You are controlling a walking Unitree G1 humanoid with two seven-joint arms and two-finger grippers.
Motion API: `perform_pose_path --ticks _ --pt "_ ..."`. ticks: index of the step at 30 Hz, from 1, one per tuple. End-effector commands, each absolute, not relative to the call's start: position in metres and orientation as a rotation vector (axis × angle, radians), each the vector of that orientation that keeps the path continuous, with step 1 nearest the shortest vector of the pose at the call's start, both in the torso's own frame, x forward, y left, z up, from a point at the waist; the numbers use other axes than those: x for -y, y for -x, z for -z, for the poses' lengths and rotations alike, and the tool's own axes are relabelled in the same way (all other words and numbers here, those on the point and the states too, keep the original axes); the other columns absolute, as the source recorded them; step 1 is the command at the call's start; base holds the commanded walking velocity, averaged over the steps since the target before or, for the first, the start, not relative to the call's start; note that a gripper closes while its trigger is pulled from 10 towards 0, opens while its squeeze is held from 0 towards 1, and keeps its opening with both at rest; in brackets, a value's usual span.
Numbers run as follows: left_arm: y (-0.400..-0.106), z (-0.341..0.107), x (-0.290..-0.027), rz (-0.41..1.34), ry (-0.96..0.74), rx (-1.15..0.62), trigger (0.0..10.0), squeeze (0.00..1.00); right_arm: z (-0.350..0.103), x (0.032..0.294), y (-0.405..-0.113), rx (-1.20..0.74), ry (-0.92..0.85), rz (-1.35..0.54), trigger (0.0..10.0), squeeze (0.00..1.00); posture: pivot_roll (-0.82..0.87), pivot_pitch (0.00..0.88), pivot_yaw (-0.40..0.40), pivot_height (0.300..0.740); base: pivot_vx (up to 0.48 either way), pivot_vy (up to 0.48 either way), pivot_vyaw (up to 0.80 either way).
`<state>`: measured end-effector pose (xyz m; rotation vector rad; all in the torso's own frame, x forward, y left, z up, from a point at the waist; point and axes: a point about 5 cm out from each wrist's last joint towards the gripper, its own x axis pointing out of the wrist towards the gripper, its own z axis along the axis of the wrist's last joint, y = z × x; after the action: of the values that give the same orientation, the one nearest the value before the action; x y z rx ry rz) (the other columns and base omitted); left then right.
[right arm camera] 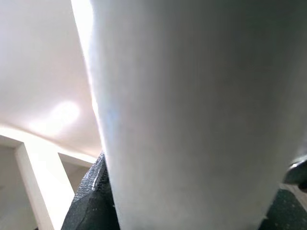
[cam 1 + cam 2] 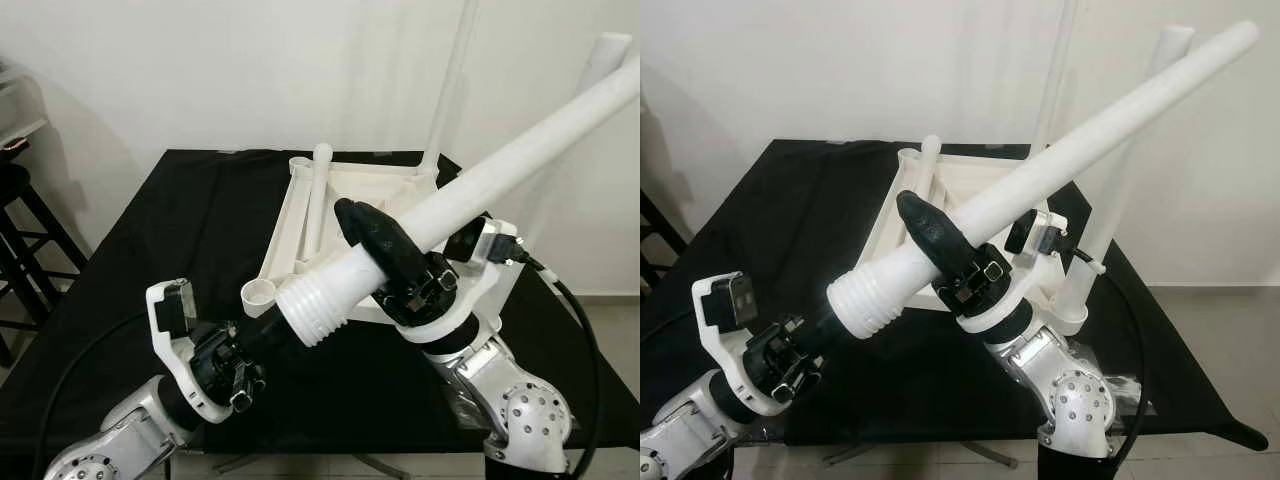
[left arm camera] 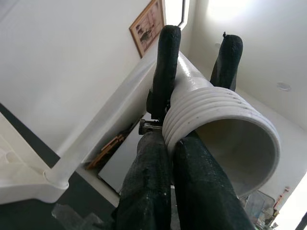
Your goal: Building children table
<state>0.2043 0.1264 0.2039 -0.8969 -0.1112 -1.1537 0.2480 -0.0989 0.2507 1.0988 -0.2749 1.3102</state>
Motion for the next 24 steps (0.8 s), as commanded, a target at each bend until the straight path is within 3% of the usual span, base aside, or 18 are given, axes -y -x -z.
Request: perform_pose_path --ticks 1,5,6,9,10,11,17,21,24 --pt "-0.197 -0.205 -0.12 1.209 0.896 0.087 0.0 0.0 -0.255 0.098 -0.249 0.3 -1.112 -1.329 0.0 0.0 -0.07 0.0 -0.042 0.74 0.0 0.0 0.0" --pt "-0.199 -0.203 -0.12 1.192 0.894 0.08 0.0 0.0 -0.257 0.096 -0.248 0.305 -1.119 -1.34 0.0 0.0 -0.07 0.0 -0.042 0.74 0.0 0.0 0.0" --pt "-0.2 -0.202 -0.12 1.171 0.89 0.076 8.0 0.0 -0.257 0.095 -0.248 0.307 -1.121 -1.341 0.0 0.0 -0.07 0.0 -0.042 0.74 0.0 0.0 0.0" --pt "-0.202 -0.201 -0.121 1.151 0.889 0.069 8.0 0.0 -0.258 0.095 -0.249 0.311 -1.123 -1.339 0.0 0.0 -0.07 0.0 -0.042 0.74 0.0 0.0 0.0" --pt "-0.203 -0.201 -0.121 1.145 0.885 0.068 10.0 0.44 -0.259 0.095 -0.249 0.316 -1.124 -1.331 0.0 0.0 -0.07 0.0 -0.041 0.74 0.0 0.0 0.0" --pt "-0.201 -0.201 -0.123 1.165 0.885 0.062 10.0 1.0 -0.26 0.097 -0.251 0.326 -1.123 -1.315 0.0 0.0 -0.08 0.0 -0.038 0.74 0.0 0.0 0.0" --pt "-0.198 -0.201 -0.13 1.178 0.855 0.049 10.0 1.0 -0.263 0.101 -0.255 0.344 -1.123 -1.274 0.0 0.0 -0.08 0.0 -0.036 0.74 0.0 0.0 0.0" --pt "-0.192 -0.194 -0.157 1.126 0.696 -0.006 10.0 1.0 -0.269 0.112 -0.263 0.379 -1.105 -1.189 0.0 0.0 -0.08 0.0 -0.037 0.74 0.0 0.0 0.0" --pt "-0.2 -0.191 -0.179 0.986 0.57 -0.015 10.0 1.0 -0.27 0.118 -0.267 0.385 -1.062 -1.138 0.0 0.0 -0.07 0.0 -0.04 0.74 0.0 0.0 0.0"
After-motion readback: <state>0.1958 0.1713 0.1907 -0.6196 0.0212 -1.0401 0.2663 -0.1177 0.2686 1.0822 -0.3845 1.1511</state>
